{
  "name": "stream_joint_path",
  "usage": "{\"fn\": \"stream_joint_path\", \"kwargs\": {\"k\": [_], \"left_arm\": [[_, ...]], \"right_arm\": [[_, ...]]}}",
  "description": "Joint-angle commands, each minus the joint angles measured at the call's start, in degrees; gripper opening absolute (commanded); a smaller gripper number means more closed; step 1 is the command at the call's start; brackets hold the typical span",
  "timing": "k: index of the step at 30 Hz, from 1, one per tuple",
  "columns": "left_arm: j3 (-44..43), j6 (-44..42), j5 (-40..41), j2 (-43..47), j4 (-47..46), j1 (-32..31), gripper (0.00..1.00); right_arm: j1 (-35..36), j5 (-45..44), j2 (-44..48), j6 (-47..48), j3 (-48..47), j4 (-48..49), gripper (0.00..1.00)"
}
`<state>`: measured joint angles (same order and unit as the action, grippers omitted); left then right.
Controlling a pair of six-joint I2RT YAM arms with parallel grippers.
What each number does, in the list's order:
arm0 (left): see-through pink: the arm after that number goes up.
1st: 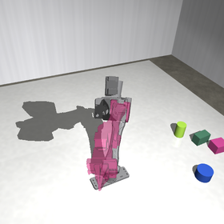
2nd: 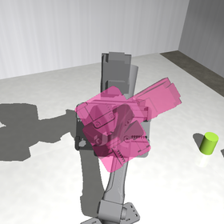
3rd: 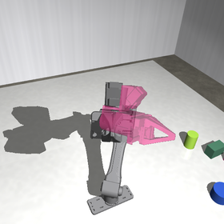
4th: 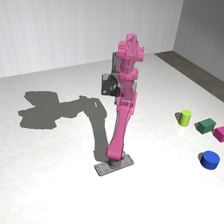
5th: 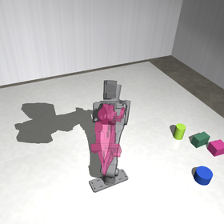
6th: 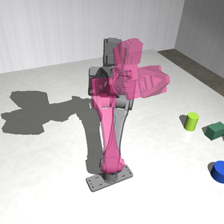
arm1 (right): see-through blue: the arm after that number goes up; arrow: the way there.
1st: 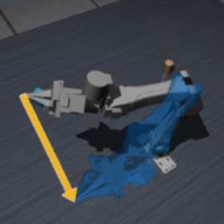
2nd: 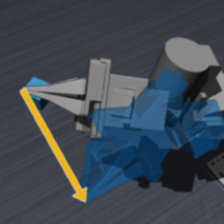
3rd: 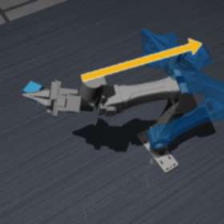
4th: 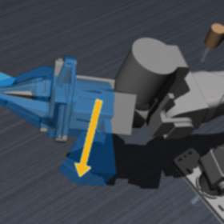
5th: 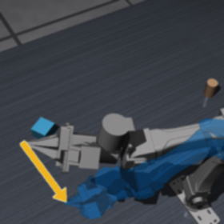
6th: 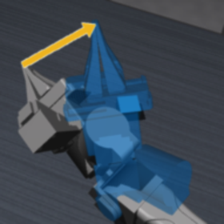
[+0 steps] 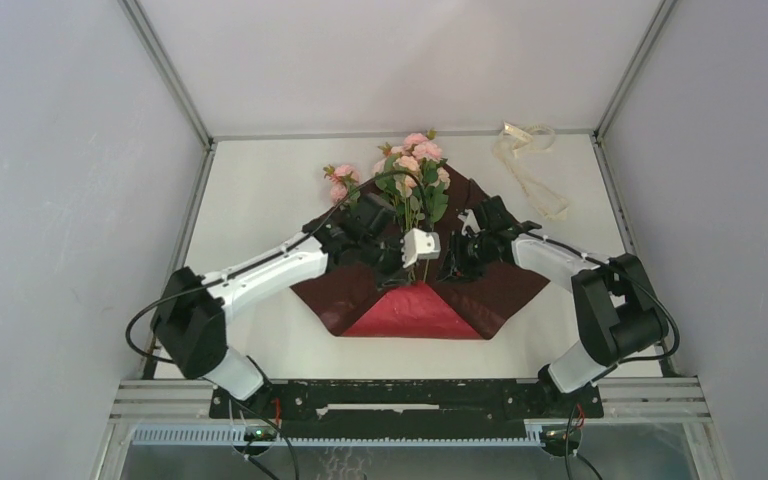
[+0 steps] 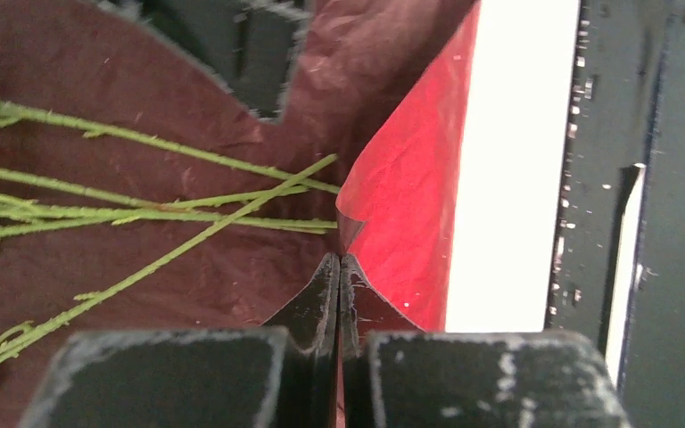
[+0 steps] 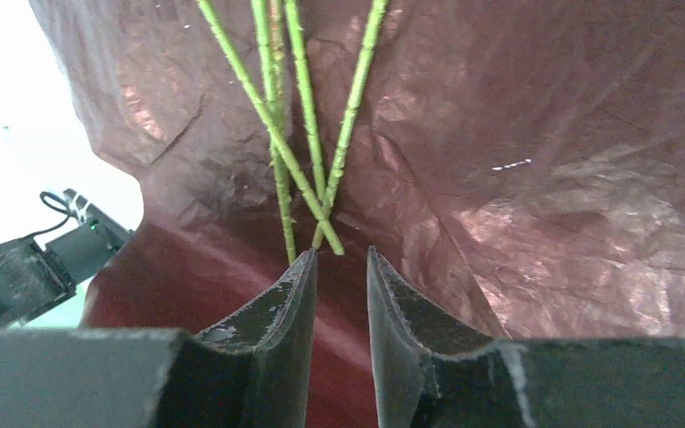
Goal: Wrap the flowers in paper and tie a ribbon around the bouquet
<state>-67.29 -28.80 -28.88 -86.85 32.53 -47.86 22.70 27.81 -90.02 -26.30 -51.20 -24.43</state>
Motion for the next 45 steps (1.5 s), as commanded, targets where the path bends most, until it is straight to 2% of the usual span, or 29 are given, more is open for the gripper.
{"fn": "stream_joint_path", "kwargs": {"k": [1, 9, 15, 20, 29, 31, 33, 36, 38, 42, 45], "left_arm": [[-4.1, 2.2, -4.5, -4.4, -2.2, 4.2, 0.0], [-6.9, 3.9, -6.3, -10.8, -4.0, 8.5, 0.0], [-8.4, 4.1, -5.5, -13.5, -5.4, 10.4, 0.0], [-9.7, 4.4, -5.0, -14.9, -5.7, 11.6, 0.0], [-10.6, 3.3, -3.4, -16.8, -5.7, 13.0, 0.0], [-10.8, 3.6, -3.2, -17.0, -6.0, 13.3, 0.0], [-10.9, 4.0, -3.3, -17.3, -6.4, 13.4, 0.0], [-11.0, 4.8, -3.4, -17.6, -6.8, 13.4, 0.0], [-10.9, 5.4, -3.1, -17.5, -6.7, 13.4, 0.0], [-9.0, 4.8, -2.8, -15.7, -6.8, 13.4, 0.0], [-8.7, 4.6, -2.8, -14.5, -5.2, 13.5, 0.2]], "right_arm": [[-1.6, 5.8, 1.2, 4.8, -1.4, 3.9, 0.37], [-5.7, 15.5, 4.8, 8.0, -0.5, 7.0, 0.5], [-5.2, 20.7, 4.2, 8.4, 2.5, 11.1, 0.67], [-4.1, 19.5, 1.6, 9.4, 3.1, 11.0, 0.71], [-2.7, 18.8, -0.3, 10.6, 4.8, 10.5, 0.7], [-2.7, 19.3, -0.9, 10.7, 5.2, 10.8, 0.65], [-2.7, 20.0, -1.6, 10.5, 5.2, 11.4, 0.51], [-2.8, 20.5, -2.6, 10.0, 5.2, 12.4, 0.23], [-3.0, 20.3, -3.3, 9.4, 5.4, 13.0, 0.11], [-3.2, 20.0, -5.4, 7.0, 5.7, 15.6, 0.0], [-3.3, 18.7, -6.5, 5.2, 5.8, 17.4, 0.0]]}}
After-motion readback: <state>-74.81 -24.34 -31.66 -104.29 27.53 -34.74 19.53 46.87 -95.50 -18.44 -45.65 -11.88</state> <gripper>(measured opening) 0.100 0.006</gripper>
